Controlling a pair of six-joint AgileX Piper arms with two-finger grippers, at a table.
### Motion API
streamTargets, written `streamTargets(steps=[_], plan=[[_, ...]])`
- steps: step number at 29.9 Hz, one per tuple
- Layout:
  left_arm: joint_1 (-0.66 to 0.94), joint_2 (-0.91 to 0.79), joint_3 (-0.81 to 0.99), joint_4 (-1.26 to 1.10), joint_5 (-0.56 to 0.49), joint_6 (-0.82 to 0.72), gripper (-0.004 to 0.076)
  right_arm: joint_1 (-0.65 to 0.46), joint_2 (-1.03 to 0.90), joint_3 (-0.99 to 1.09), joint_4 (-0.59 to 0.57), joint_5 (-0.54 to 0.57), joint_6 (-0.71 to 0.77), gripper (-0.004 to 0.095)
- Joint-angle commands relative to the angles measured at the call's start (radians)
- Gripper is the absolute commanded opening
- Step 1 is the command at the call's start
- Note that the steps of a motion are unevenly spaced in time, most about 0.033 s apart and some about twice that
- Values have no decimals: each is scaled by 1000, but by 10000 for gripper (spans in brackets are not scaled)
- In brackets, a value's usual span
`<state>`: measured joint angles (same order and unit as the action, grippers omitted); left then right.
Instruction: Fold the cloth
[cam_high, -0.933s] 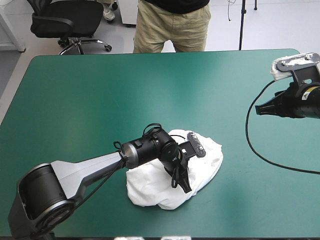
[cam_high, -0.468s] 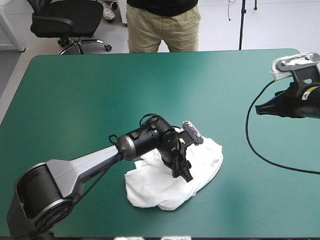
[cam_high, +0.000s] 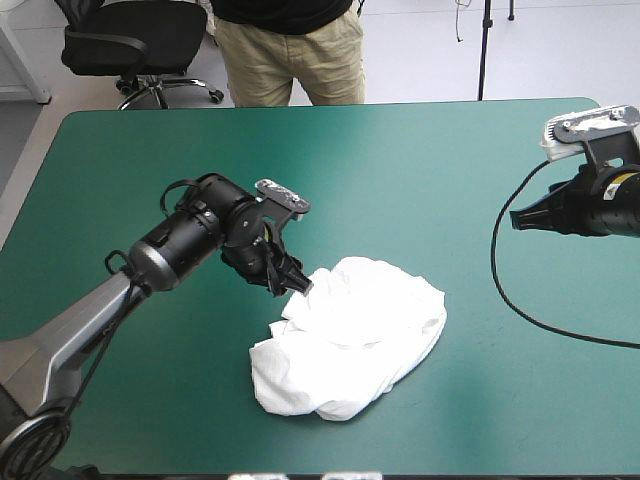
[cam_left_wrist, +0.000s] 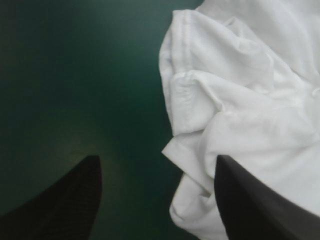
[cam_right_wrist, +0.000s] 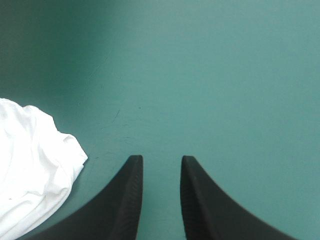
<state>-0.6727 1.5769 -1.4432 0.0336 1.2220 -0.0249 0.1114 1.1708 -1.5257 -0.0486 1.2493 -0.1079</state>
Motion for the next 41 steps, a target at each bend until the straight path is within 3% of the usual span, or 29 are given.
streamTargets(steps=[1,13,23,34,37,40,41], plan=[[15,-94,29,4,50,-34,467,-9,-19,-30,-1,-2,1,252],[15,-260,421,-79,-148,-148,467,-9,-19,-30,6,-2,1,252],[15,-191,509,-110,-301,-137,403,-9,-19,-30,33,-2,1,252],[14,-21,523,-161,-335,-83,379,-9,-19,-30,33,-2,1,252],[14,2,523,-214,-338,-36,265,-9,-17,-30,42,-2,1,252],[14,9,523,-237,-352,-22,11,-9,-13,-30,94,-2,-4,253],[14,9,523,-237,-357,-22,-12,-9,-9,-30,124,-2,-13,253]])
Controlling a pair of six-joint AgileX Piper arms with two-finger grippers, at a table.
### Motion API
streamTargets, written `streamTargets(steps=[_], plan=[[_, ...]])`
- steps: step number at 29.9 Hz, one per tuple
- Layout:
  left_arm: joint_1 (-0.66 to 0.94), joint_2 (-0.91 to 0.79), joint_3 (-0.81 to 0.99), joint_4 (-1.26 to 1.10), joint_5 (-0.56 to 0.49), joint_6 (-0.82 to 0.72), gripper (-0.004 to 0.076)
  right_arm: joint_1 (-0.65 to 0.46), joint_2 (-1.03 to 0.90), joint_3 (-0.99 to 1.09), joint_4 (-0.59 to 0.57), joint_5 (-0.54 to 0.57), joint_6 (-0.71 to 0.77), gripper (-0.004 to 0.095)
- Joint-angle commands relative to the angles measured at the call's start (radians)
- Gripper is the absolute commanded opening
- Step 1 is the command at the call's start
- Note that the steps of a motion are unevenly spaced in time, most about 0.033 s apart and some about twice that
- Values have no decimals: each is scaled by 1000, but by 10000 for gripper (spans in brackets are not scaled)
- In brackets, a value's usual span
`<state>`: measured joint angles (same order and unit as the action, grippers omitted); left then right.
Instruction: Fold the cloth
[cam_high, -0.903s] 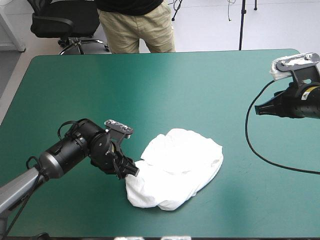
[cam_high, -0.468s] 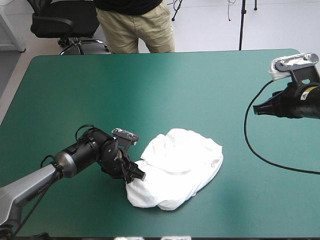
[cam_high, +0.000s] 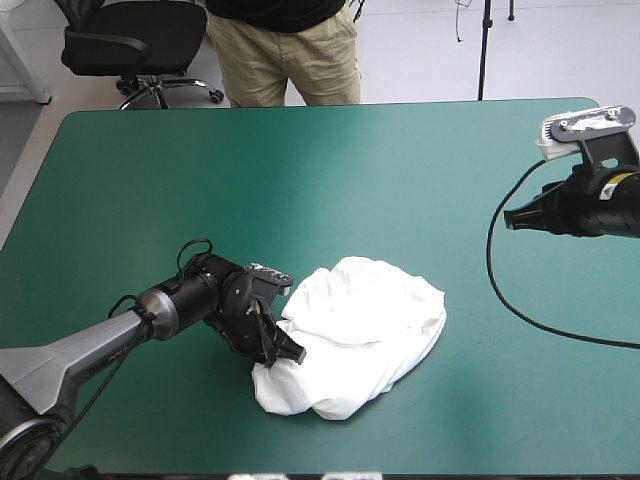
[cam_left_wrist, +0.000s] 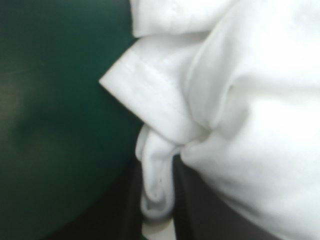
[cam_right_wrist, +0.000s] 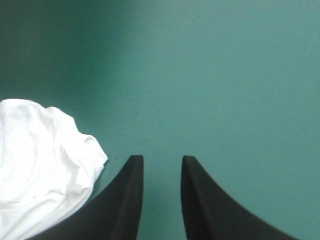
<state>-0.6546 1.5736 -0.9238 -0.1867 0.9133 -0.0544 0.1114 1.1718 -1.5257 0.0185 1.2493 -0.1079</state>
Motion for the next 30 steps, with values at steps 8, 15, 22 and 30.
streamTargets(steps=[8,15,22,30], plan=[[-5,12,4,-17,-43,8,-15,111,25,114,139,-2,-25,252],[-5,12,4,-17,-43,8,-15,286,74,309,67,-72,-4,274],[-5,12,4,-20,-33,8,-16,340,226,328,58,-131,38,553],[-5,12,4,-20,-33,8,-17,340,355,328,-1,-228,84,508]])
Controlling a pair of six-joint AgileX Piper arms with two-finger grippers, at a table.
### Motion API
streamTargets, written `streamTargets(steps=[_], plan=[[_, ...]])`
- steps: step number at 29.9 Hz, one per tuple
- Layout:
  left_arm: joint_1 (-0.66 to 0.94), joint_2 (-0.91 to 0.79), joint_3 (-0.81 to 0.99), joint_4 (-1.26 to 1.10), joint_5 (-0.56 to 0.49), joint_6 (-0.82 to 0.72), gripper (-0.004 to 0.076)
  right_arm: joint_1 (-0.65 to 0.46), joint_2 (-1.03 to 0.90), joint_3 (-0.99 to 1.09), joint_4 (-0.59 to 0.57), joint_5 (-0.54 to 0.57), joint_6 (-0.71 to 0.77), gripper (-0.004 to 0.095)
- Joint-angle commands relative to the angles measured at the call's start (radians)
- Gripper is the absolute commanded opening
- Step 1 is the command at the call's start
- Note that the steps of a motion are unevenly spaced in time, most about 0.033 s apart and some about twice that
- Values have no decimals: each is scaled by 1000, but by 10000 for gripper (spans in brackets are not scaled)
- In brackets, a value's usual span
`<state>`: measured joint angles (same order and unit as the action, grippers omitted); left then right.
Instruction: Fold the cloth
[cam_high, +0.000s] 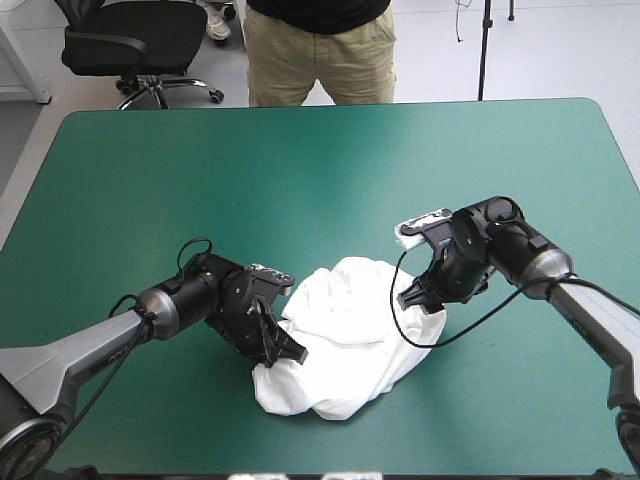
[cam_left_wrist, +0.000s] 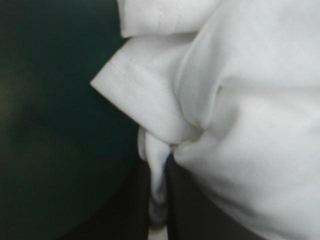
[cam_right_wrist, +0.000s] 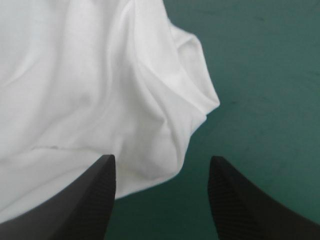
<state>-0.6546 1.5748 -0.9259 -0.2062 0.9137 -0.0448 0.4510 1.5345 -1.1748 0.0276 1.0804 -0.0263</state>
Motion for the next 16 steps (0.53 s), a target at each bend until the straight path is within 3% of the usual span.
streamTargets(steps=[1,16], plan=[[-5,11,6,0,-33,-2,-17,1,2,-23,-10,-67,8,500],[-5,11,6,0,-33,-2,-17,1,195,-23,-28,-87,26,465]])
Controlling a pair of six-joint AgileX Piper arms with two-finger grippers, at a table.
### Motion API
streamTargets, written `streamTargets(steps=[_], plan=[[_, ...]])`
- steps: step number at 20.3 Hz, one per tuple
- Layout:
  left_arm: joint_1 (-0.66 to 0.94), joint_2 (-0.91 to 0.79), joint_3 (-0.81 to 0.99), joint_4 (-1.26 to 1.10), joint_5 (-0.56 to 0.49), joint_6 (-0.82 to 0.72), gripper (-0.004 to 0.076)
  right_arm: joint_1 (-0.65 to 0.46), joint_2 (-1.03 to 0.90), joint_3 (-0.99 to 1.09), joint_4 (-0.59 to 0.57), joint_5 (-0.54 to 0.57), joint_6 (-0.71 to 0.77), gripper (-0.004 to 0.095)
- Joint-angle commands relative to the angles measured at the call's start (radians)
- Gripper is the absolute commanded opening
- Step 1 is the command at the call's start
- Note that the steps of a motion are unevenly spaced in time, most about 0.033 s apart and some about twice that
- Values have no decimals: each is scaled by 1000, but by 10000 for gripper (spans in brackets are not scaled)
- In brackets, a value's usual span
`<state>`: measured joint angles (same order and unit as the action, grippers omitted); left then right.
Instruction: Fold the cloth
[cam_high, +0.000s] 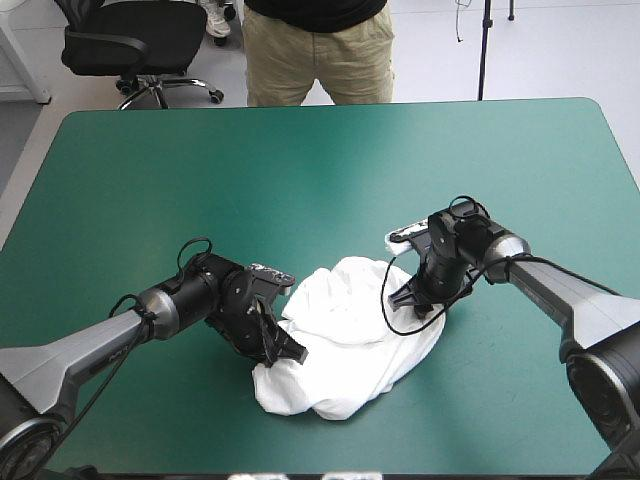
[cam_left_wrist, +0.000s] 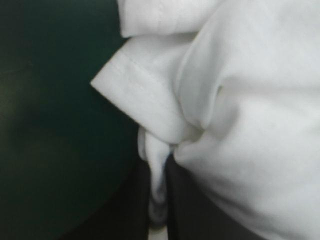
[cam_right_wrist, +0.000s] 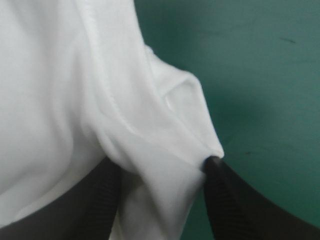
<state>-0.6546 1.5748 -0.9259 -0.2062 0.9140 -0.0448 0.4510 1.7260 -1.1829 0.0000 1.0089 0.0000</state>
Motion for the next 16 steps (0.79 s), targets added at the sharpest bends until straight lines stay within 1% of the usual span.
streamTargets(steps=[1,2,3,4,5,6,8,10,13,16], plan=[[-5,11,6,0,-33,-2,-17,1,14,-14,8,-13,0,438],[-5,11,6,2,-33,-2,-17,1,23,-14,20,-10,0,394],[-5,11,6,2,-33,-2,-17,1,28,-12,43,-4,0,265],[-5,11,2,9,-23,-2,-17,1,28,-12,53,0,0,162],[-5,7,-15,41,-9,-2,-17,1,13,-14,56,10,0,-15],[-5,0,-27,65,0,-12,-17,1,-1,-17,53,15,0,-6],[-3,-23,-77,156,20,-54,-17,1,-58,-19,35,23,0,-18],[-3,-55,-148,253,59,-95,-17,1,-137,-30,25,38,0,-17],[-3,-99,-318,397,122,-138,-17,1,-288,-101,0,40,0,-17],[-3,-131,-505,487,177,-149,-17,1,-388,-235,0,40,0,-17]])
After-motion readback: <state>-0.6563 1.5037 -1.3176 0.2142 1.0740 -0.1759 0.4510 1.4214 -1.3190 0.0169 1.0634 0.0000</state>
